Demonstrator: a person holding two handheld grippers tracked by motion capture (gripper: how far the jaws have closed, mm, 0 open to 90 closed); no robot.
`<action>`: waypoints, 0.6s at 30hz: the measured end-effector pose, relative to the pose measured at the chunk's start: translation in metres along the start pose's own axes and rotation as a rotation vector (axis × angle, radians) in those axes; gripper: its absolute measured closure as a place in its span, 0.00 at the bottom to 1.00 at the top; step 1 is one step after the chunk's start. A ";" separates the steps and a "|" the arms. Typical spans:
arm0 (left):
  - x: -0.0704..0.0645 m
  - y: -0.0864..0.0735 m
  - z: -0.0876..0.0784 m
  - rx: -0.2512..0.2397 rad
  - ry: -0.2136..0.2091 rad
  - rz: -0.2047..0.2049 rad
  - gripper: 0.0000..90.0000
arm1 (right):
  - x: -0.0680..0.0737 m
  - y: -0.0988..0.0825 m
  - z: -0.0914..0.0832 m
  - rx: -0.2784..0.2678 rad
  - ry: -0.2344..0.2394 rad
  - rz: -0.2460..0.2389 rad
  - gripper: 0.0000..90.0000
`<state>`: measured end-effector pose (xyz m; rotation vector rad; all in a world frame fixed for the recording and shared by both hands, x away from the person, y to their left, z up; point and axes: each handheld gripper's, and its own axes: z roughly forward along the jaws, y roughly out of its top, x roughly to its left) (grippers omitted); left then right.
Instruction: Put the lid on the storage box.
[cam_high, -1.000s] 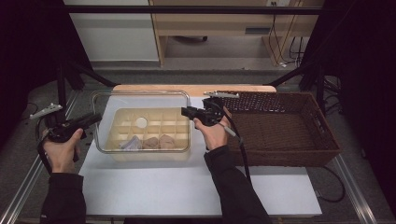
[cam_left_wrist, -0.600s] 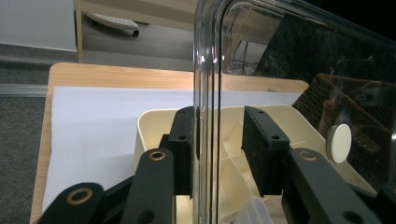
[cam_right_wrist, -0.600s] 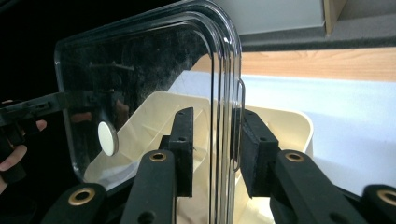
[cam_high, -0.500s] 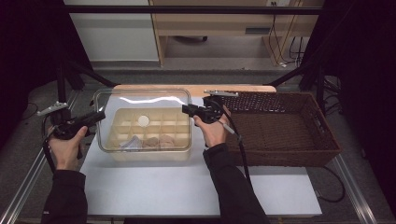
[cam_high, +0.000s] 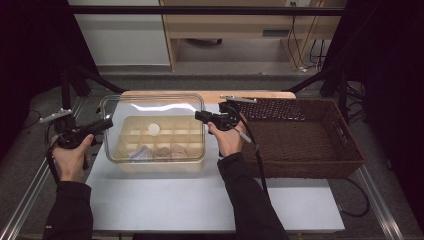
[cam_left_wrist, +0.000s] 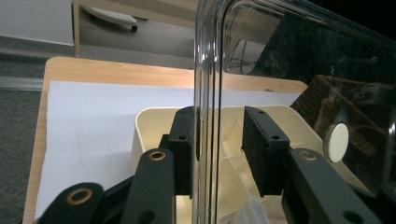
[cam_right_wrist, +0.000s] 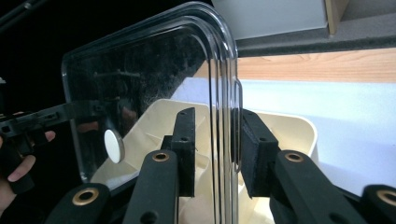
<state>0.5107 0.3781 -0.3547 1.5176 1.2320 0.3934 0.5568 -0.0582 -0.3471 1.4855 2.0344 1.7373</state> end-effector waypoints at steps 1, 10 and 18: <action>-0.001 0.000 -0.002 -0.006 -0.002 -0.003 0.72 | 0.001 0.000 -0.001 -0.004 0.002 -0.002 0.79; -0.010 0.001 -0.016 -0.001 0.001 0.009 0.72 | 0.012 0.002 -0.013 0.002 0.016 0.000 0.78; -0.004 -0.003 -0.005 0.039 0.035 0.009 0.70 | 0.007 -0.005 0.001 0.040 -0.029 -0.017 0.75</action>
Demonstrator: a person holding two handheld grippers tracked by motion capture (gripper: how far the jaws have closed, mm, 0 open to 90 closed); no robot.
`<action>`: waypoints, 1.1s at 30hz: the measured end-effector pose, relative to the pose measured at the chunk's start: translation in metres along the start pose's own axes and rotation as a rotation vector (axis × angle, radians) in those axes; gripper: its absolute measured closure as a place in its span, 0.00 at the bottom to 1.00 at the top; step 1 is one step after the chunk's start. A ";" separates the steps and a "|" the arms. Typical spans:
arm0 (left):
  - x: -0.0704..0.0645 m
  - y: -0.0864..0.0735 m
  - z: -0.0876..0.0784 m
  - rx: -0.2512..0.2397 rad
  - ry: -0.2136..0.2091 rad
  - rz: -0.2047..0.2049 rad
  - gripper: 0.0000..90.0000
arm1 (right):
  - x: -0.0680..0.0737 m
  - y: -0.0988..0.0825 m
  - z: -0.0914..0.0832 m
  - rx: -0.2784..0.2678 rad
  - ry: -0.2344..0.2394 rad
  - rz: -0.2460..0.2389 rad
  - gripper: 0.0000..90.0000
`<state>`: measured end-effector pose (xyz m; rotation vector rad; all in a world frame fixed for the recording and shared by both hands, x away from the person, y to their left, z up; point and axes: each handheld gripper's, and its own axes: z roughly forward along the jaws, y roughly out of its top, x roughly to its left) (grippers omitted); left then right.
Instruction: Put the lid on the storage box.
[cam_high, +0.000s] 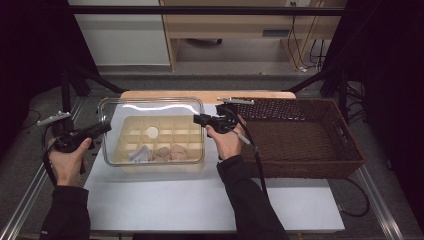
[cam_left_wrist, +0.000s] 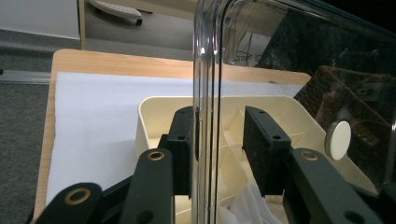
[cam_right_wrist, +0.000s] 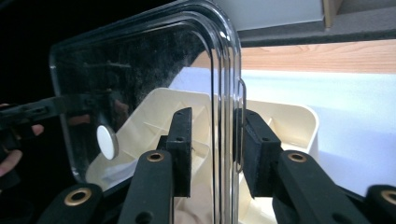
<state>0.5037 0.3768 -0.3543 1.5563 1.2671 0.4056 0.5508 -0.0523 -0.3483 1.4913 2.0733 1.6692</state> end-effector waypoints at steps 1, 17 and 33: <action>0.001 0.000 0.001 0.001 0.000 0.000 0.70 | -0.001 0.000 0.002 0.001 -0.002 0.004 0.75; 0.006 -0.002 0.029 0.028 0.011 0.028 0.63 | -0.012 -0.004 0.019 -0.008 -0.070 -0.025 0.65; 0.015 -0.007 0.048 0.077 0.023 0.017 0.57 | -0.019 -0.013 0.044 -0.012 -0.142 -0.027 0.54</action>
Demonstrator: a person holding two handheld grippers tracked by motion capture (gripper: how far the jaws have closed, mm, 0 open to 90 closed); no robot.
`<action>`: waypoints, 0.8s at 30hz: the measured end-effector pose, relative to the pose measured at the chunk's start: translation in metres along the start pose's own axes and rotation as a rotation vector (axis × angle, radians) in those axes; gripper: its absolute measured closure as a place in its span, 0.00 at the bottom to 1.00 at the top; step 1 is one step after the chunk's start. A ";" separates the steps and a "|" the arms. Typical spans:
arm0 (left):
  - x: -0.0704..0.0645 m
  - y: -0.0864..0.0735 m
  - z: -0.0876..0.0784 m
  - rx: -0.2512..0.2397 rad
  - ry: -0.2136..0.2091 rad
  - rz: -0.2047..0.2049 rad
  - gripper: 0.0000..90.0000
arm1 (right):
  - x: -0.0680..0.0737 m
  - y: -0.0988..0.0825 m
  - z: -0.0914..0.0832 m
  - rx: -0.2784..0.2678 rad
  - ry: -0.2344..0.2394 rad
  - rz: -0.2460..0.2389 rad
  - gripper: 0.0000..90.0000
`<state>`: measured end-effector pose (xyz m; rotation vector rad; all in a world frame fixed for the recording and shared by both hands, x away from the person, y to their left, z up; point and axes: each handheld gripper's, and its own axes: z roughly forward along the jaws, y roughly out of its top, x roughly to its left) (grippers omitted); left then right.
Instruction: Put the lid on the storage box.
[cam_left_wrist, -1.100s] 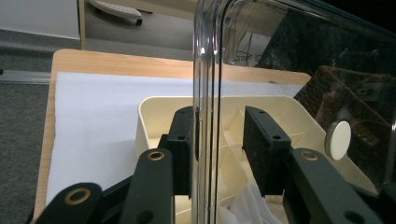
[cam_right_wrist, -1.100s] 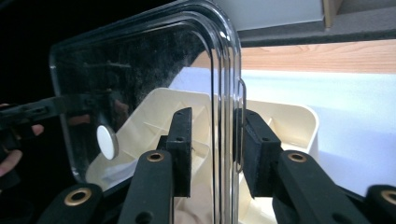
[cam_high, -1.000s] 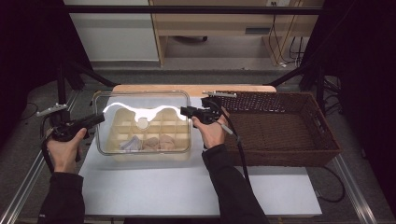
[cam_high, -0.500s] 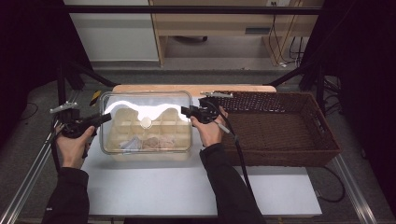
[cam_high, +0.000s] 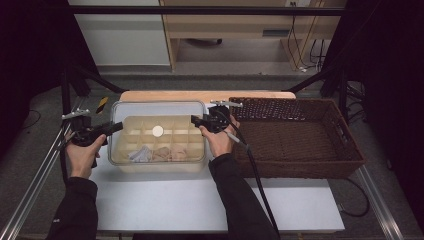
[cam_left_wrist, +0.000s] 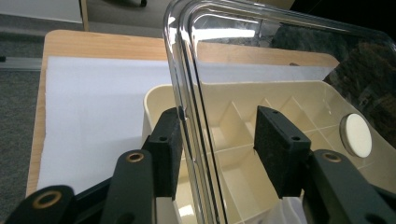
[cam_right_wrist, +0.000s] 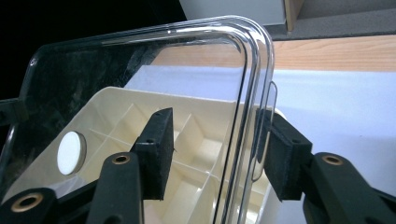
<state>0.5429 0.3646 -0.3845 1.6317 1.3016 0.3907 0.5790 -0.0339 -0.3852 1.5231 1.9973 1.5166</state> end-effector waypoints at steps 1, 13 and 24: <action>0.001 0.000 0.001 0.005 -0.001 -0.002 0.57 | 0.000 0.000 0.001 0.004 -0.001 0.001 0.53; 0.011 -0.005 0.011 0.033 -0.007 -0.036 0.55 | -0.006 -0.008 0.019 0.013 -0.005 0.016 0.49; 0.017 -0.009 0.023 0.064 -0.009 -0.047 0.52 | -0.012 -0.015 0.032 0.031 -0.018 0.026 0.45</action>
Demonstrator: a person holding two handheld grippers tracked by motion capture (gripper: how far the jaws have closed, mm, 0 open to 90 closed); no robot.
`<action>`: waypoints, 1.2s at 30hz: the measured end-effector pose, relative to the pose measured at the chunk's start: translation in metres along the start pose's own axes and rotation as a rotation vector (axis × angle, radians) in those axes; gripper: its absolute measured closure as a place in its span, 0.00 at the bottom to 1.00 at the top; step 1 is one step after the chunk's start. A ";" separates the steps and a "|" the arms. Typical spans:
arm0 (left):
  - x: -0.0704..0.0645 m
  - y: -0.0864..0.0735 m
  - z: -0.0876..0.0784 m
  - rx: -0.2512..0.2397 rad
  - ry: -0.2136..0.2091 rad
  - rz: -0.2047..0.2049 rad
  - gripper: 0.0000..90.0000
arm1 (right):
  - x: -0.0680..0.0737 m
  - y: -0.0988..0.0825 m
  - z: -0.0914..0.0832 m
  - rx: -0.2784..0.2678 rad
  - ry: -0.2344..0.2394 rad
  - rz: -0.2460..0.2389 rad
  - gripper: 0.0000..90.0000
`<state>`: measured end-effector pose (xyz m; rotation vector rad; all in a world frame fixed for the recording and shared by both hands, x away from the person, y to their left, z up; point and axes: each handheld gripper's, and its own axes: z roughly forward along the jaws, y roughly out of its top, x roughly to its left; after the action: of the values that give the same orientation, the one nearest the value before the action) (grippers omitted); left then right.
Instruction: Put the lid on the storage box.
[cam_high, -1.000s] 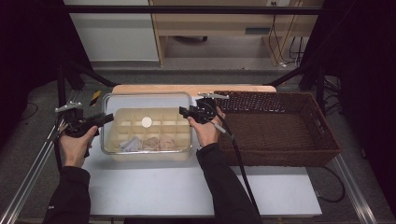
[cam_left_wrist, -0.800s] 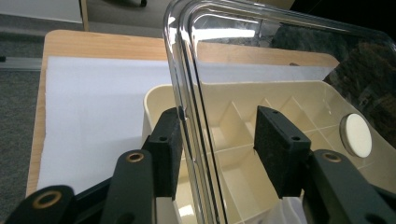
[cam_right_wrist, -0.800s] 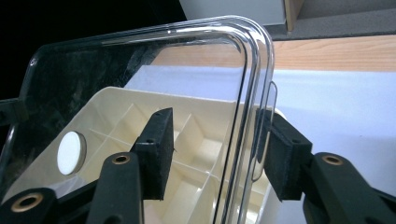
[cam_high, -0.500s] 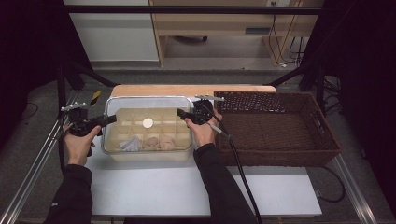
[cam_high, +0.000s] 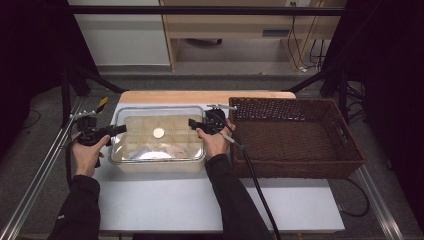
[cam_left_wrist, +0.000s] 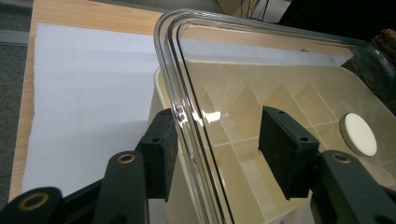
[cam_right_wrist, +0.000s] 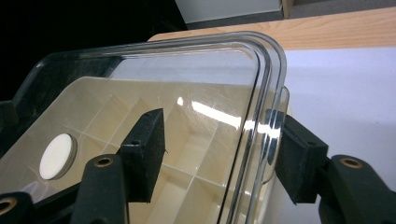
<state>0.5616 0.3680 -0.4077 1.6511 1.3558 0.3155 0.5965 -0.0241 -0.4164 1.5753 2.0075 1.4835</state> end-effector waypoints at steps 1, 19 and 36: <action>0.000 0.000 0.001 0.001 0.000 -0.002 0.52 | -0.001 -0.001 0.001 0.001 0.001 0.009 0.45; 0.004 0.001 0.011 0.011 -0.002 -0.002 0.49 | 0.003 -0.004 0.006 -0.033 -0.053 -0.035 0.39; 0.004 -0.001 0.012 0.063 0.004 0.019 0.47 | 0.005 -0.003 0.001 0.014 -0.081 -0.058 0.38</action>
<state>0.5709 0.3654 -0.4168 1.7174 1.3660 0.2893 0.5926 -0.0191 -0.4173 1.5425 2.0048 1.3653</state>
